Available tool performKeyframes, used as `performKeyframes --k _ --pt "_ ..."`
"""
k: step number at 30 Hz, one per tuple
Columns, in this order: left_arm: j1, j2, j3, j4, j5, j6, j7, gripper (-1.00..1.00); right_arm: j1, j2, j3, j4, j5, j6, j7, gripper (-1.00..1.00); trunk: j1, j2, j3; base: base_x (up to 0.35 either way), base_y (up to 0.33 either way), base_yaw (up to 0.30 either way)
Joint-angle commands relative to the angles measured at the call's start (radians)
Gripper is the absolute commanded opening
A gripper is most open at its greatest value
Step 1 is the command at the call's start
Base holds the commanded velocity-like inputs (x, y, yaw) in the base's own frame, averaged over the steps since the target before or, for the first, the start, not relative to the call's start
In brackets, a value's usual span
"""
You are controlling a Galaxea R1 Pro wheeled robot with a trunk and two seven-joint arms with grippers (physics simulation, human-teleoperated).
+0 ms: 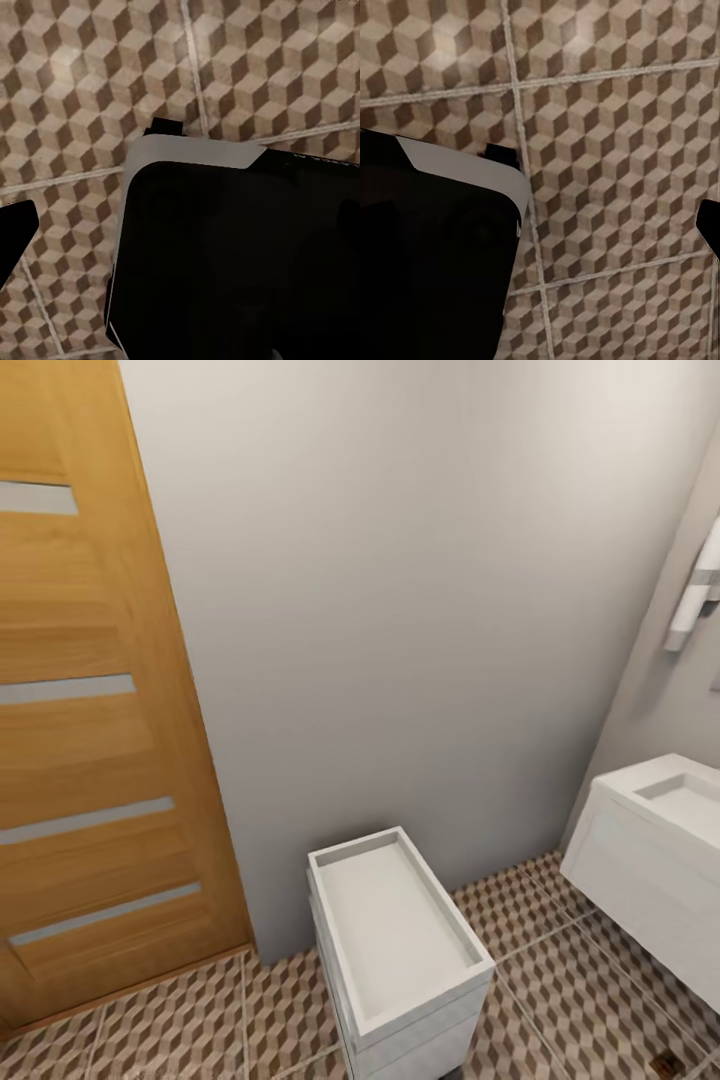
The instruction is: Take the four mousetraps from the cabinet in the bathroom and place them on the bathroom floor. Make sure all four end up on the same floor surface, and ensure that at least two of them are either under or directly next to the same bathroom sink.
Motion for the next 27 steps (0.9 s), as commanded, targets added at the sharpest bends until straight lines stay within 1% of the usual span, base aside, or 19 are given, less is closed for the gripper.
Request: performKeyframes --k 1,27 --pt "-0.001 0.0 -0.006 0.0 0.008 -0.001 0.001 1.0 -0.001 0.0 -0.008 0.003 0.01 -0.004 -0.005 1.0 0.0 -0.001 -0.001 0.0 0.0 0.288" --pt "-0.001 -0.001 -0.006 0.0 0.008 -0.001 0.001 1.0 -0.002 0.003 -0.008 0.003 0.009 -0.005 -0.005 1.0 0.0 -0.001 -0.001 0.0 0.0 0.298"
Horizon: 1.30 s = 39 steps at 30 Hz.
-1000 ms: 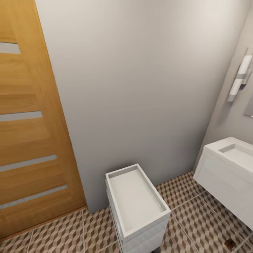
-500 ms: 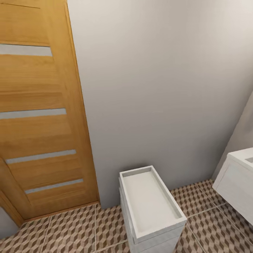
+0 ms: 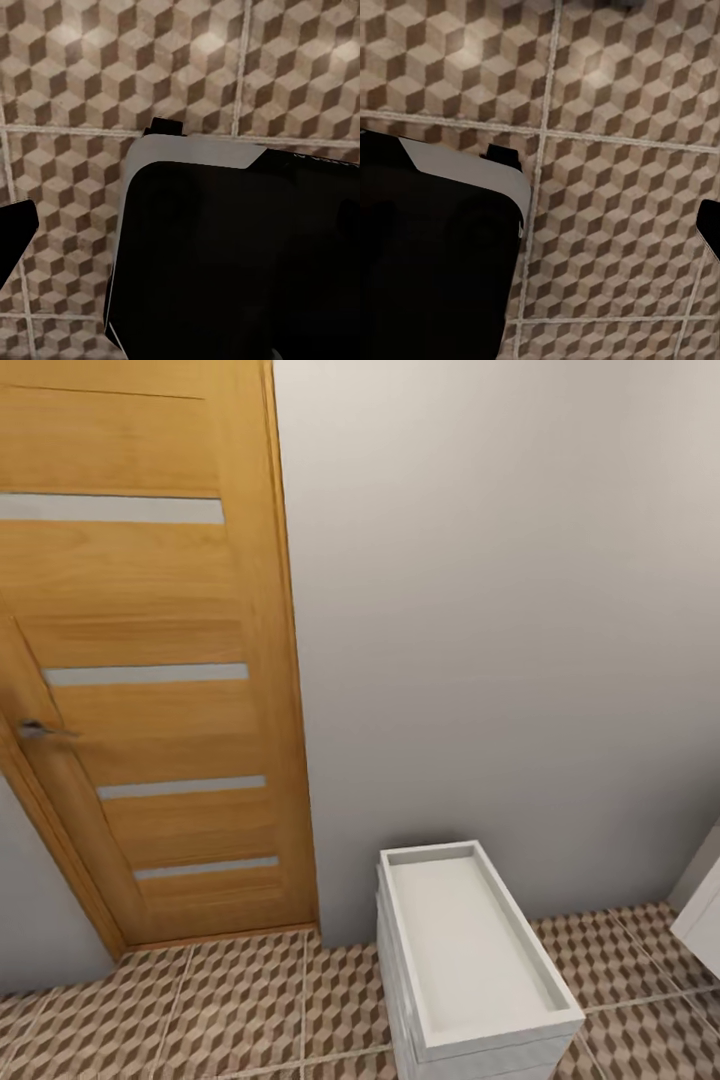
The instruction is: Take the four mousetraps from the cabinet in the bathroom and place them on the bathroom floor. Make sure all four end up on the same floor surface, and ensure that at least two of them are either under or directly next to the same bathroom sink.
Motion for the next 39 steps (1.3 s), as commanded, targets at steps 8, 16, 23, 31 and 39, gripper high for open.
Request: performKeyframes --k 8,16,23,31,39 --pt "-0.001 0.0 -0.006 0.0 0.008 -0.001 0.001 1.0 -0.001 0.001 -0.008 0.003 0.01 -0.004 -0.005 1.0 0.0 -0.001 -0.001 0.0 0.0 0.3" --pt "-0.001 0.001 -0.006 0.0 0.008 -0.001 0.001 1.0 -0.001 0.002 -0.008 0.003 0.01 -0.004 -0.005 1.0 0.0 -0.001 -0.001 0.0 0.0 0.3" --pt "-0.001 0.001 -0.006 0.0 0.008 -0.001 0.001 1.0 -0.001 0.002 -0.008 0.003 0.01 -0.004 -0.005 1.0 0.0 -0.001 -0.001 0.0 0.0 0.3" --pt "-0.001 0.001 -0.006 0.0 0.008 -0.001 0.001 1.0 -0.001 0.001 -0.008 0.003 0.01 -0.004 -0.005 1.0 0.0 -0.001 -0.001 0.0 0.0 0.3" --pt "-0.001 0.001 -0.006 0.0 0.008 -0.001 0.001 1.0 -0.001 0.0 -0.008 0.003 0.01 -0.004 -0.005 1.0 0.0 -0.001 -0.001 0.0 0.0 0.3"
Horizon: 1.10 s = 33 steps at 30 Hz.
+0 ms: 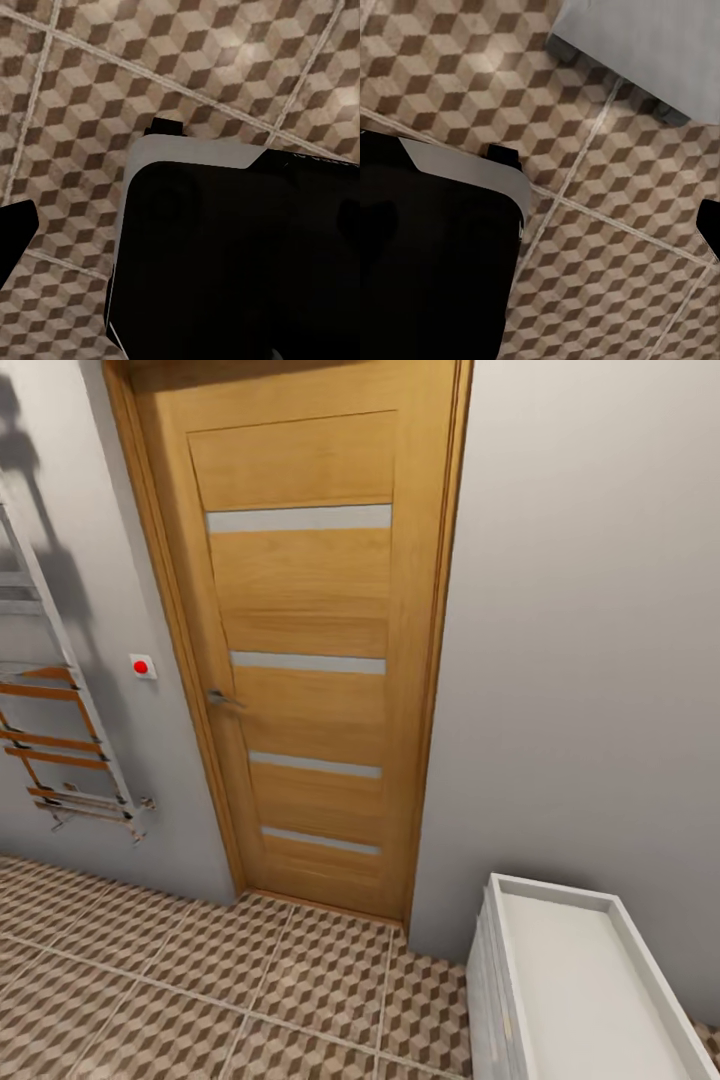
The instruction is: Take the four mousetraps from the cabinet in the bathroom and place them on the bathroom floor. Make sure all four end up on the same floor surface, and ensure that at least two of them are either under or directly next to the same bathroom sink.
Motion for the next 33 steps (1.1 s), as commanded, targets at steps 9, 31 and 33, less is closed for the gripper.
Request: performKeyframes --k 9,31,33 --pt "-0.001 0.0 -0.006 0.0 0.008 -0.001 0.001 1.0 -0.001 0.0 -0.008 0.003 0.01 -0.004 -0.005 1.0 0.0 -0.001 -0.001 0.0 0.0 0.3" --pt "-0.001 0.0 -0.006 0.0 0.008 -0.001 0.001 1.0 -0.001 0.003 -0.008 0.003 0.01 -0.004 -0.005 1.0 0.0 -0.001 -0.001 0.0 0.0 0.3" --pt "-0.001 0.0 -0.006 0.0 0.008 -0.001 0.001 1.0 -0.001 0.003 -0.008 0.003 0.01 -0.004 -0.005 1.0 0.0 -0.001 -0.001 0.0 0.0 0.3"
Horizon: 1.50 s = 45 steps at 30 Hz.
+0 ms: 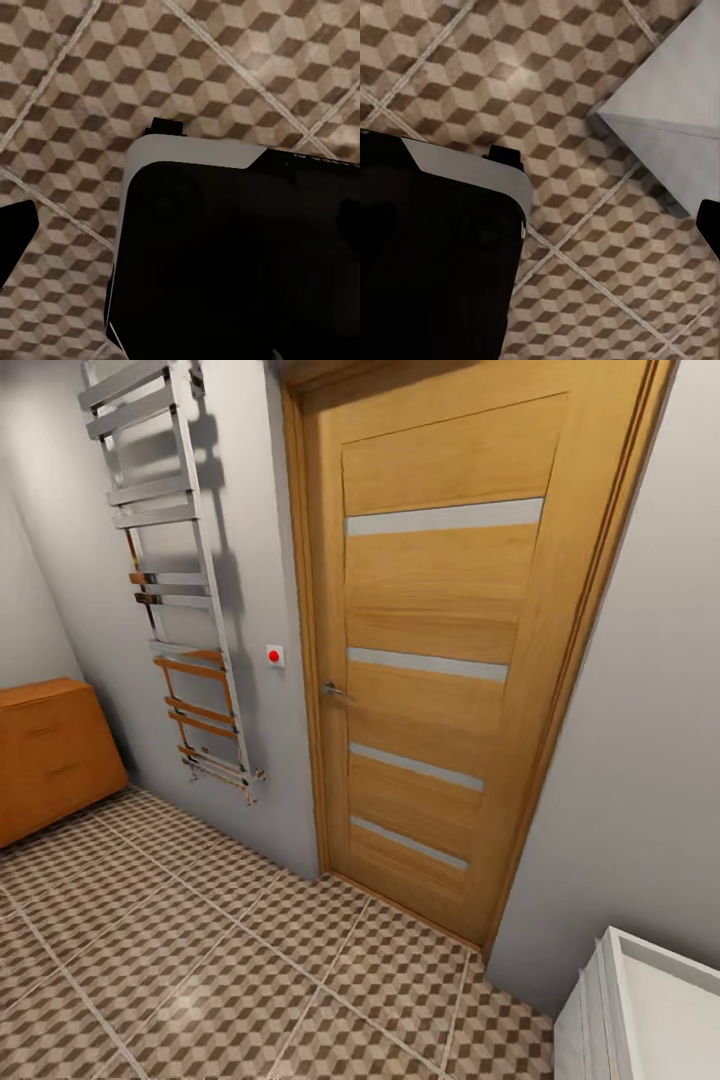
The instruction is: Take the four mousetraps from the cabinet in the bathroom and place them on the bathroom floor. Make sure all four end up on the same floor surface, and ensure that at least two of them are either under or directly next to the same bathroom sink.
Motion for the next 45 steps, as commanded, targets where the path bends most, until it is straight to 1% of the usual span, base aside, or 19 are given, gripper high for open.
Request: performKeyframes --k 1,45 --pt "-0.001 0.0 -0.006 0.0 0.008 -0.001 0.001 1.0 -0.002 0.0 -0.008 0.003 0.01 -0.004 -0.005 1.0 0.0 -0.001 -0.001 0.0 0.0 0.3" --pt "-0.001 0.0 -0.006 0.0 0.008 -0.001 0.001 1.0 -0.002 -0.001 -0.008 0.003 0.01 -0.004 -0.005 1.0 0.0 -0.001 -0.001 0.0 0.0 0.3"
